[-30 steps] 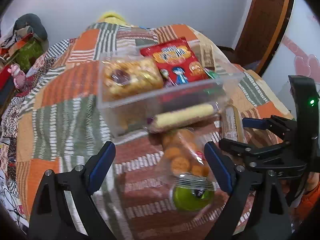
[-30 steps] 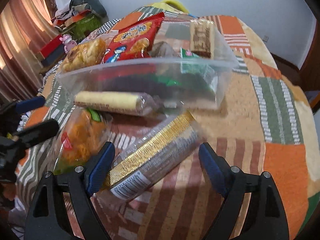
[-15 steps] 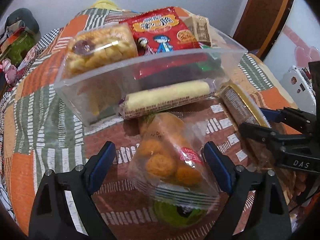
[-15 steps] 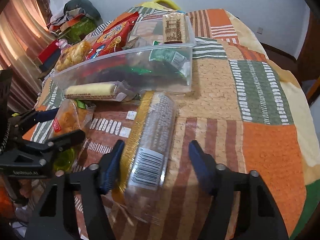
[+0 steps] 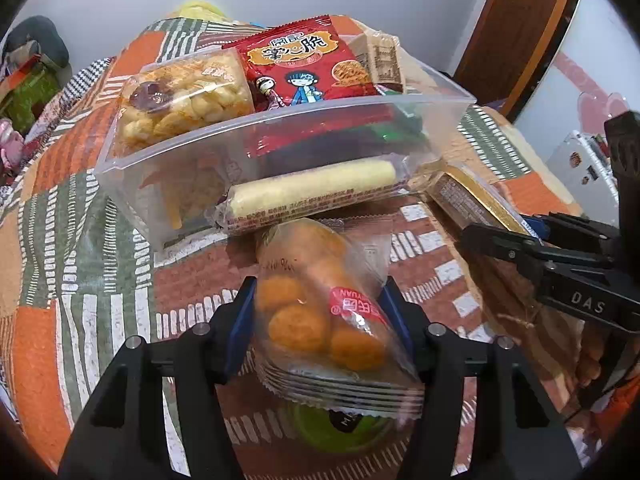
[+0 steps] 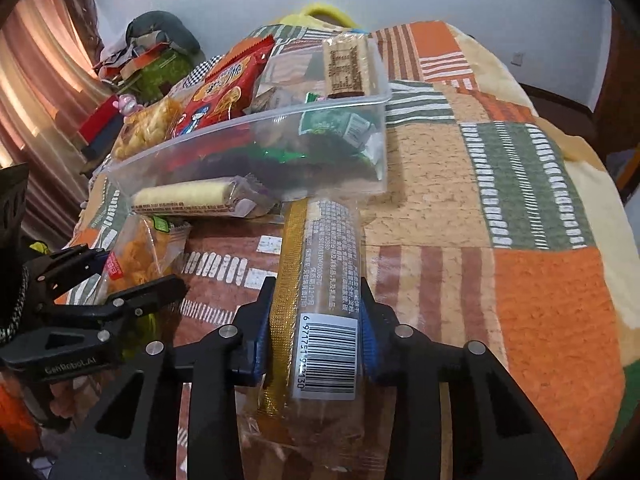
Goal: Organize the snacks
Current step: 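Grasp the orange cookie bag with left tool while right tool grasps gold-striped bread roll, then carry the cookie bag and bread roll over the box and open both tools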
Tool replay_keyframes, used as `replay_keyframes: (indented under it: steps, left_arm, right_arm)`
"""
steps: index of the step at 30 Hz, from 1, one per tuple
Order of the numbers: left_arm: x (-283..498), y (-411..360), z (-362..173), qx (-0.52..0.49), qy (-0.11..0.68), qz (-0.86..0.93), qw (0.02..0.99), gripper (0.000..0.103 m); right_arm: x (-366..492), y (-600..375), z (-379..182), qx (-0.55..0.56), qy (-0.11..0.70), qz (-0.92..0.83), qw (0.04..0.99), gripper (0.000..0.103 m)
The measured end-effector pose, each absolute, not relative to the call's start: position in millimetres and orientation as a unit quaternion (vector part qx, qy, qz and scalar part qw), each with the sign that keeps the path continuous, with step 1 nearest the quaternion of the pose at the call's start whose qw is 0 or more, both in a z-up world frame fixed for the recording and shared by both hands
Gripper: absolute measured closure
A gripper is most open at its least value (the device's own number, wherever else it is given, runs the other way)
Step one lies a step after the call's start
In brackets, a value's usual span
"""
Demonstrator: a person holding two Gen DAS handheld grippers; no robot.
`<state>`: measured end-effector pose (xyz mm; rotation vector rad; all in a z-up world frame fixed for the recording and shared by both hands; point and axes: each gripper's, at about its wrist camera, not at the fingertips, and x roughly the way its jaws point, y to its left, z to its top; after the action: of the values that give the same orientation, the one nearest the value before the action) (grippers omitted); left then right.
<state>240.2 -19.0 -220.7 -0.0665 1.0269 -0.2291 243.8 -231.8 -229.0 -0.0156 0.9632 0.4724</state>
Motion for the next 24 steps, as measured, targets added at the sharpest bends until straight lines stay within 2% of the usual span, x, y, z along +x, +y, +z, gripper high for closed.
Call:
replay_keyframes:
  steps: [13,24]
  left_arm:
    - [214,-18,-163,-0.018,0.427,-0.121,0.896,0.044]
    - [235,-2,-114,-0.016,0.367,-0.100,0.925,0.044]
  right_arm:
    - [238,-255,-193,0.003,0.401,0.213,0.891,0.070]
    - [262,-238,-154,0.004,0.343,0.233,0.910,0.070]
